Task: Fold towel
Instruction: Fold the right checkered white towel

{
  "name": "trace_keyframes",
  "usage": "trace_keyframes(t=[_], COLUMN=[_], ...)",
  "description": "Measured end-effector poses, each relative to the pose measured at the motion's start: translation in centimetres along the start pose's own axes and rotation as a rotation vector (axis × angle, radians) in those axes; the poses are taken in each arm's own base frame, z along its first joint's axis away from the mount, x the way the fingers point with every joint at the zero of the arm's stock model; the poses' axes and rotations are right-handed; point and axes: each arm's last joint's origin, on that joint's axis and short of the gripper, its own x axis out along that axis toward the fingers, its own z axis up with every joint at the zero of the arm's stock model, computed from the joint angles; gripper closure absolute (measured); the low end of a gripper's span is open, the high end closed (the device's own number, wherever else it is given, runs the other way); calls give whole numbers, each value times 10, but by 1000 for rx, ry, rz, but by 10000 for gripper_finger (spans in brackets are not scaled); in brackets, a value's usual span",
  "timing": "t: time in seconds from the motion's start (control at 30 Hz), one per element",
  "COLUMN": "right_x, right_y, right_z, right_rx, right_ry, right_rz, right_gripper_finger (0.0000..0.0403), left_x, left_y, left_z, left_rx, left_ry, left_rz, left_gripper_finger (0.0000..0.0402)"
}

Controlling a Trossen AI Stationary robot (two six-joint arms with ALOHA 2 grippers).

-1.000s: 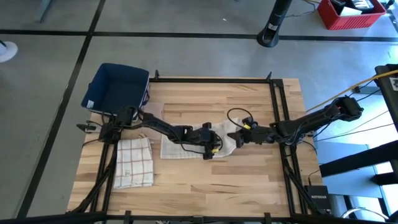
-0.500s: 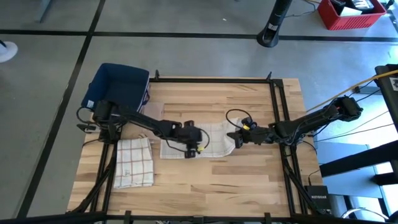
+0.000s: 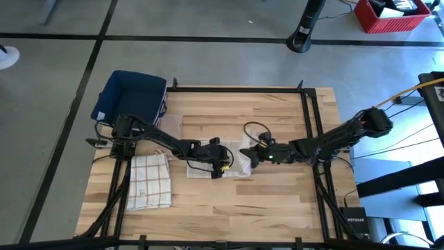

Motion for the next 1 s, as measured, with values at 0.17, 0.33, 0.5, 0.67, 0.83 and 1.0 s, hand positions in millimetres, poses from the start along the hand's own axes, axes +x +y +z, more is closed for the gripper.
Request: trace_keyframes(t=[0.17, 0.33, 0.5, 0.67, 0.83, 1.0], right_x=[22, 31, 32, 32, 38, 61], right_y=[21, 35, 37, 35, 35, 30], right_z=[2, 7, 8, 7, 6, 1], right_rx=[-60, -107, -122, -126, -91, -3], right_ry=[3, 2, -3, 7, -2, 9], right_rz=[6, 14, 17, 4, 27, 78], right_gripper_finger=[384, 384, 384, 384, 384, 384], left_x=[-4, -32, -96, -126, -113, -102], left_y=[0, 2, 3, -2, -2, 0], left_z=[10, 28, 38, -3, -62, -81], left_rx=[-1, 80, 58, 7, -70, -148], left_ry=[-55, 18, 161, 315, 329, 180], left_rz=[22, 24, 20, 16, 23, 8], left_gripper_finger=[306, 306, 306, 306, 306, 306])
